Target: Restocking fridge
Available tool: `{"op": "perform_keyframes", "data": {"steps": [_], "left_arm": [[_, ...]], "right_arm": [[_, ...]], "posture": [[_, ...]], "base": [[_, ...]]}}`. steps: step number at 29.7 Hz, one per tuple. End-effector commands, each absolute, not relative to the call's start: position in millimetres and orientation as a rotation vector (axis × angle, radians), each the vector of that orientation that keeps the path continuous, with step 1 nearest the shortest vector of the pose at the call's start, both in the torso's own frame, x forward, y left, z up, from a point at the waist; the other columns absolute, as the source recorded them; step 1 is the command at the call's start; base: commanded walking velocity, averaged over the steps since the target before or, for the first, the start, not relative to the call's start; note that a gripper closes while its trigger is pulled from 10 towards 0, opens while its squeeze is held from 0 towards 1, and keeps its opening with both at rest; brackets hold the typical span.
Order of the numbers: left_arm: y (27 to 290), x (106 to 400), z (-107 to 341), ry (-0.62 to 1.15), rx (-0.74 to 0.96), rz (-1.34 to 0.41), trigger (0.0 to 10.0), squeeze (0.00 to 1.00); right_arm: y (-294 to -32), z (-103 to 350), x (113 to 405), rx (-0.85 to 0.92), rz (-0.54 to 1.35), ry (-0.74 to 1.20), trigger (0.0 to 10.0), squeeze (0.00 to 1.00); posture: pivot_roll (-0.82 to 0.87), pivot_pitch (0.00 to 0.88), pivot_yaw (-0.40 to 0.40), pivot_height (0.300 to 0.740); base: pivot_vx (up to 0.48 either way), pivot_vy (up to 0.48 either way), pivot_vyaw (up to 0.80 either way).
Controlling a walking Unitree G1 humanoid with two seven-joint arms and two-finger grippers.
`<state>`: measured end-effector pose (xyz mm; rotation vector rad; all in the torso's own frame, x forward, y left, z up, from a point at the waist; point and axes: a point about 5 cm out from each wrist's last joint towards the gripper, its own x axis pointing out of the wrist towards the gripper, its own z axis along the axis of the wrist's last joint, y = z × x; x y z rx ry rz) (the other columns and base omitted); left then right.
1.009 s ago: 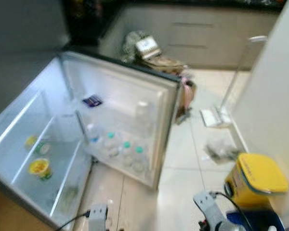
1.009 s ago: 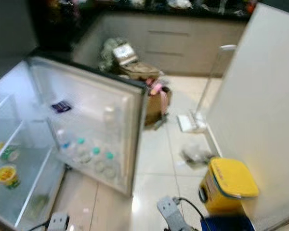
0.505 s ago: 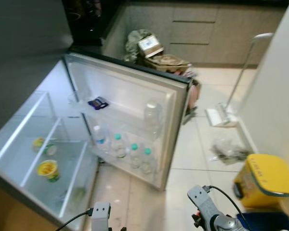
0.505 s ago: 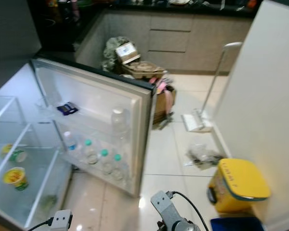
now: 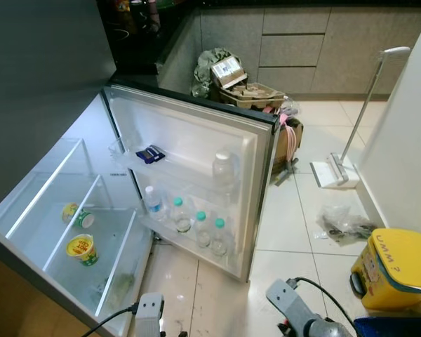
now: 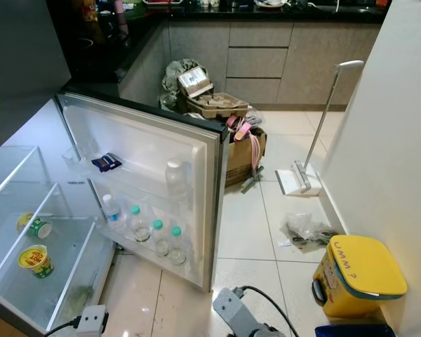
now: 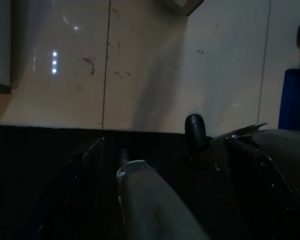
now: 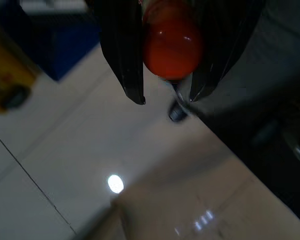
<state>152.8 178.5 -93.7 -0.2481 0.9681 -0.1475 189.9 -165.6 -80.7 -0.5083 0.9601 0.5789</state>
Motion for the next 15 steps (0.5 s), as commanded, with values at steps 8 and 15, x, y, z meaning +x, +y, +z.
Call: {"op": "perform_keyframes", "data": {"steps": [8, 15], "left_arm": [[179.0, 146.0, -96.5, 0.993, -0.242, -0.148, 10.0, 0.0], [180.2, 145.2, -96.6, 0.995, -0.236, -0.149, 10.0, 0.0]], "right_arm": [[-174.5, -86.8, 176.1, -0.507, 0.557, 1.006, 10.0, 0.0], [-165.9, -83.3, 183.4, -0.499, 0.593, 0.961, 10.0, 0.0]], "posture": [[-0.09, 0.0, -0.008, 0.74], [-0.09, 0.0, -0.008, 0.74]], "base": [[0.271, 0.0, 0.0], [0.268, 0.0, 0.0]]}}
